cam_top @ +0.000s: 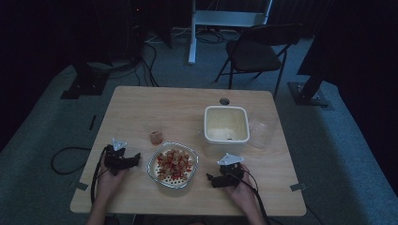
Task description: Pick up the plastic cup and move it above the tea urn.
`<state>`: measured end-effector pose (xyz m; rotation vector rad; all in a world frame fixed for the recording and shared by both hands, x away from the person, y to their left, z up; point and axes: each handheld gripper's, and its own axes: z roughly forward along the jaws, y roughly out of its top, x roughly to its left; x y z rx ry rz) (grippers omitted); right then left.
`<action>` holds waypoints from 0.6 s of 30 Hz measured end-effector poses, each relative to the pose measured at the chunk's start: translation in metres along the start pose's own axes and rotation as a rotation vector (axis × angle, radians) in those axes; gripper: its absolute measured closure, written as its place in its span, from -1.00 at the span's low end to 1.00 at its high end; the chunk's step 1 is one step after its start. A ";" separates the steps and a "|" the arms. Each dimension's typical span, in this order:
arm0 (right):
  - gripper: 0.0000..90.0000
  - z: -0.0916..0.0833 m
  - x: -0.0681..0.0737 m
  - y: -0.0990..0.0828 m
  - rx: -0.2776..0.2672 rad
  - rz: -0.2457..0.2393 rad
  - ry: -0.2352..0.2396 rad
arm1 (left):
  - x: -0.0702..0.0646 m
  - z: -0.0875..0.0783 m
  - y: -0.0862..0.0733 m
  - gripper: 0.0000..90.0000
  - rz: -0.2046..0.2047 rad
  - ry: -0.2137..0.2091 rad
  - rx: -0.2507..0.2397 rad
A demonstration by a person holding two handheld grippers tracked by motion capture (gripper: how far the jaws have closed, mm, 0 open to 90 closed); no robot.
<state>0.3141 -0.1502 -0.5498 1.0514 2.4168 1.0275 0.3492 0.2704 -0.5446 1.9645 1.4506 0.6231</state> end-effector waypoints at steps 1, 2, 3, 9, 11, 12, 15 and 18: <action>-0.74 0.000 0.000 0.000 0.000 0.000 0.000 | 0.000 0.000 0.000 -0.58 0.000 -0.001 0.000; -0.74 0.000 0.000 0.000 0.000 0.000 0.000 | 0.000 0.000 0.000 -0.58 0.000 -0.001 0.000; -0.74 0.000 0.000 0.000 0.000 0.001 -0.001 | 0.000 0.000 0.000 -0.58 0.000 -0.001 0.000; -0.72 0.000 0.001 0.000 -0.001 0.003 -0.005 | 0.000 0.000 0.000 -0.58 0.000 -0.001 0.000; -0.65 -0.001 0.001 0.000 0.002 0.009 -0.012 | 0.000 0.000 0.000 -0.58 0.000 0.000 0.000; -0.48 -0.005 0.002 0.000 0.014 0.027 -0.030 | 0.000 0.000 0.000 -0.58 0.000 -0.001 0.000; -0.34 -0.010 0.001 0.000 0.035 0.054 -0.054 | 0.000 0.000 0.000 -0.58 0.000 0.000 0.000; -0.10 -0.021 -0.007 -0.003 0.061 0.085 -0.126 | 0.000 0.000 0.000 -0.58 0.000 -0.001 -0.001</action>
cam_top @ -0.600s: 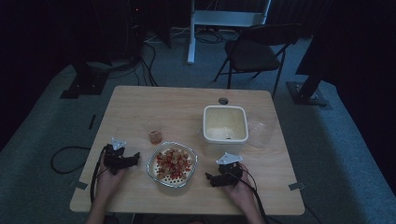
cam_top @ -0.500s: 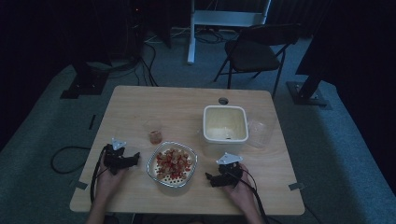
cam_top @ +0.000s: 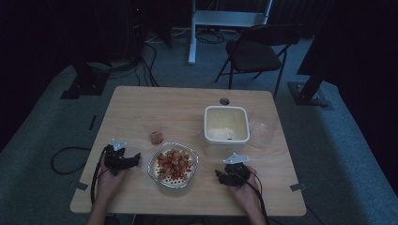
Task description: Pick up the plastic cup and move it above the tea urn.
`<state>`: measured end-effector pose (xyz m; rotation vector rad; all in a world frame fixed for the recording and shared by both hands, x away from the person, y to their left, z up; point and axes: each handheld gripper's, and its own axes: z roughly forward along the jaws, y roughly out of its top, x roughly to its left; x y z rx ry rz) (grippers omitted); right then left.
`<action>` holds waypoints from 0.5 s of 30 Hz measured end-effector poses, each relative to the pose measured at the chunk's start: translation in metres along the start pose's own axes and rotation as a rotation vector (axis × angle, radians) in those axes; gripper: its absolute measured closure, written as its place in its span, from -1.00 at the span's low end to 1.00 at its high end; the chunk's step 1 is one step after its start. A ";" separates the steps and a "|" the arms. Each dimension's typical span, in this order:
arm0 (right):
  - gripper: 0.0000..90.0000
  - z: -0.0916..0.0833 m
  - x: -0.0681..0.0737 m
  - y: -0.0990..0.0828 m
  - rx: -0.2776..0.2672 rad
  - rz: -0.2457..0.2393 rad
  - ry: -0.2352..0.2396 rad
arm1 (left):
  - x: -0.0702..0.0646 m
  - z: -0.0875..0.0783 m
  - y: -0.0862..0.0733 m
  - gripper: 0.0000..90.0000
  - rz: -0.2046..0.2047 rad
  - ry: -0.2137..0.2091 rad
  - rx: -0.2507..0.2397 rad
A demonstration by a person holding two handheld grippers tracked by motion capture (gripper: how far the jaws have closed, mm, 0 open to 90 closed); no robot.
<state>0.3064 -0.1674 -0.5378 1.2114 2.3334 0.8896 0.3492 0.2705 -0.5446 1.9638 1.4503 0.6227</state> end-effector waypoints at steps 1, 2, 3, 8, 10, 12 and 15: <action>-0.07 -0.002 -0.004 -0.002 -0.006 0.015 -0.008 | 0.000 0.000 0.000 -0.58 0.000 0.000 0.000; -0.05 -0.004 -0.009 -0.004 -0.008 0.034 -0.014 | 0.000 0.000 0.000 -0.58 0.000 0.000 0.000; -0.04 -0.007 -0.014 -0.005 -0.010 0.051 -0.027 | 0.000 0.000 0.000 -0.58 0.000 0.000 0.000; -0.05 -0.021 -0.033 -0.005 -0.049 0.086 -0.121 | 0.000 0.000 0.000 -0.58 0.000 0.000 0.000; 0.00 -0.033 -0.046 -0.002 -0.068 0.106 -0.203 | 0.000 0.000 0.000 -0.58 0.000 0.000 0.000; 0.03 -0.042 -0.056 0.001 -0.086 0.125 -0.247 | 0.000 0.000 0.000 -0.58 0.000 0.000 0.000; 0.05 -0.050 -0.067 0.004 -0.105 0.151 -0.280 | 0.000 0.000 0.000 -0.58 0.000 0.000 0.000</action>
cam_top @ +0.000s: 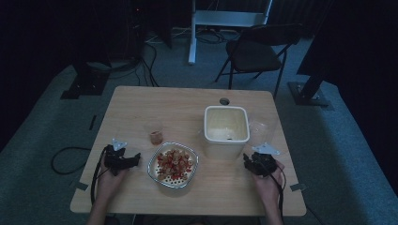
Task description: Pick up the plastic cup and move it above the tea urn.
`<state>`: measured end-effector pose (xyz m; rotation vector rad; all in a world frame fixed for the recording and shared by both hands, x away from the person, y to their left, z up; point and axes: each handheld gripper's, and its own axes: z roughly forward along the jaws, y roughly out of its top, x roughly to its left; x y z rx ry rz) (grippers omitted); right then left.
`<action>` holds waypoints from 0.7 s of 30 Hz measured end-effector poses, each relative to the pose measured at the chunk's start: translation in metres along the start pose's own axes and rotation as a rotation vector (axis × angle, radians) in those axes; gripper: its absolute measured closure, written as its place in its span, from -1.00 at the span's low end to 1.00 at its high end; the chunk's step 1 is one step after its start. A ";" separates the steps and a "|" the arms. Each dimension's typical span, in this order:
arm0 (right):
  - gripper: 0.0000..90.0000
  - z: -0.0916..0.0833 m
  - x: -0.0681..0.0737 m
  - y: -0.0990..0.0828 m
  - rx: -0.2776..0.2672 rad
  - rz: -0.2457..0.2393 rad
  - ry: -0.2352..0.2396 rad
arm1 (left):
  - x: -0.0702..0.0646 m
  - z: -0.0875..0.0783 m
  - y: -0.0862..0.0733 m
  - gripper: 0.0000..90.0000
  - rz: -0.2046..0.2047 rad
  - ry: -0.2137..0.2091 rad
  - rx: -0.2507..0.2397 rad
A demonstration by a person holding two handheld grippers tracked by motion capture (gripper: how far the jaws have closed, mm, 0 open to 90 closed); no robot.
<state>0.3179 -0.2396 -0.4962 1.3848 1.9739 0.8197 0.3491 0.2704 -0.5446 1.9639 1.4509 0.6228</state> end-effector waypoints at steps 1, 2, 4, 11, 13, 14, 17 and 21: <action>0.06 -0.004 -0.012 0.006 -0.017 0.026 -0.034 | 0.000 0.000 0.000 -0.58 0.000 0.000 0.000; 0.06 -0.004 -0.012 0.006 -0.017 0.026 -0.034 | 0.000 0.000 0.000 -0.58 0.000 0.000 0.000; 0.07 -0.002 -0.033 0.016 -0.025 0.069 -0.090 | 0.000 0.000 0.000 -0.58 0.000 0.000 0.000; 0.10 0.019 -0.068 0.030 0.033 0.133 -0.177 | 0.000 0.000 0.000 -0.58 0.000 0.000 0.000; 0.15 0.034 -0.081 0.030 0.081 0.168 -0.180 | 0.000 0.000 0.000 -0.58 -0.001 0.000 0.000; 0.16 0.039 -0.084 0.029 0.100 0.184 -0.165 | 0.000 0.000 0.000 -0.58 0.000 0.000 0.000; 0.22 0.049 -0.089 0.026 0.139 0.202 -0.147 | 0.000 0.000 0.000 -0.58 0.000 0.000 0.000; 0.49 0.053 -0.091 0.025 0.157 0.210 -0.101 | 0.000 0.000 0.000 -0.58 -0.001 0.000 0.000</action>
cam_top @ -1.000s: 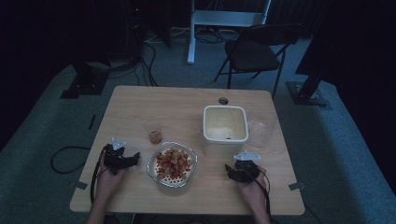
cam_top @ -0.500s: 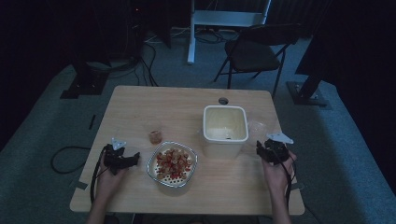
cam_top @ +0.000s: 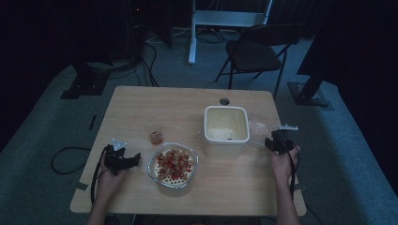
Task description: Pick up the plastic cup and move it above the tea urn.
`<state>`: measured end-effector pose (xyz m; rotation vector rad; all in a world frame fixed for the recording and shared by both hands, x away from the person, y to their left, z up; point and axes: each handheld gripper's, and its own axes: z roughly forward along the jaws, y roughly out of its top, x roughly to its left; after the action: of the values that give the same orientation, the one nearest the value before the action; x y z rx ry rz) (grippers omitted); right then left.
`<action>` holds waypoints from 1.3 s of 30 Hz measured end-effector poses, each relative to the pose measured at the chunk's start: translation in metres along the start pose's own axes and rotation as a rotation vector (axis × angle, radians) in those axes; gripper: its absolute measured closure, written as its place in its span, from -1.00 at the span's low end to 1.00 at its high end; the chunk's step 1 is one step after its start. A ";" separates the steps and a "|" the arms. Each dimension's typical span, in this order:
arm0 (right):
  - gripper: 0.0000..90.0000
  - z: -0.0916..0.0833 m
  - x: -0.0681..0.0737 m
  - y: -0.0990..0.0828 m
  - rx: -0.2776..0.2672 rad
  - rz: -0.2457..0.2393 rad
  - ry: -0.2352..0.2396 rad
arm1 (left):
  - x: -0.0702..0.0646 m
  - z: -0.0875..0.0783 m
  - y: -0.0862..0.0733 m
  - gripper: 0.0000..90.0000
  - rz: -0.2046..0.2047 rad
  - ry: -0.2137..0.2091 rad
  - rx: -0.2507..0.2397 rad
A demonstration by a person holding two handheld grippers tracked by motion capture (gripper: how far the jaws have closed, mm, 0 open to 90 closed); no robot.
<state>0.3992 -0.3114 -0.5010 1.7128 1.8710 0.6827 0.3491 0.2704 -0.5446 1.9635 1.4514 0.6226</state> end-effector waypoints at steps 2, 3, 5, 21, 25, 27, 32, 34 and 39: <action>0.55 -0.002 0.001 -0.001 0.005 -0.014 -0.001 | 0.000 0.000 0.000 -0.58 0.000 0.000 0.000; 0.59 -0.002 0.001 -0.001 0.007 -0.019 -0.004 | 0.000 0.000 0.000 -0.58 0.000 0.000 0.000; 0.63 -0.003 0.001 -0.001 0.008 -0.019 0.000 | 0.000 0.000 0.000 -0.58 0.000 0.000 0.000; 0.92 -0.024 -0.016 -0.001 -0.063 0.079 0.025 | 0.000 0.000 0.000 -0.58 0.000 0.000 0.000; 0.93 -0.032 -0.018 0.000 -0.089 0.084 0.010 | 0.000 0.000 0.000 -0.58 0.001 0.000 0.000; 0.93 -0.037 -0.018 0.003 -0.106 0.082 0.002 | 0.000 0.000 0.000 -0.58 0.001 0.000 0.000; 0.93 -0.053 -0.020 0.010 -0.152 0.084 -0.010 | 0.000 0.000 0.000 -0.58 0.000 0.000 0.000; 0.93 -0.059 -0.020 0.014 -0.166 0.079 -0.017 | 0.000 0.000 0.000 -0.58 0.001 0.000 0.000; 0.93 -0.075 -0.023 0.024 -0.188 0.063 -0.019 | 0.000 0.000 0.000 -0.58 0.001 0.000 0.000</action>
<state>0.3684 -0.3345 -0.4289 1.6571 1.6881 0.8364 0.3491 0.2705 -0.5446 1.9643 1.4511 0.6228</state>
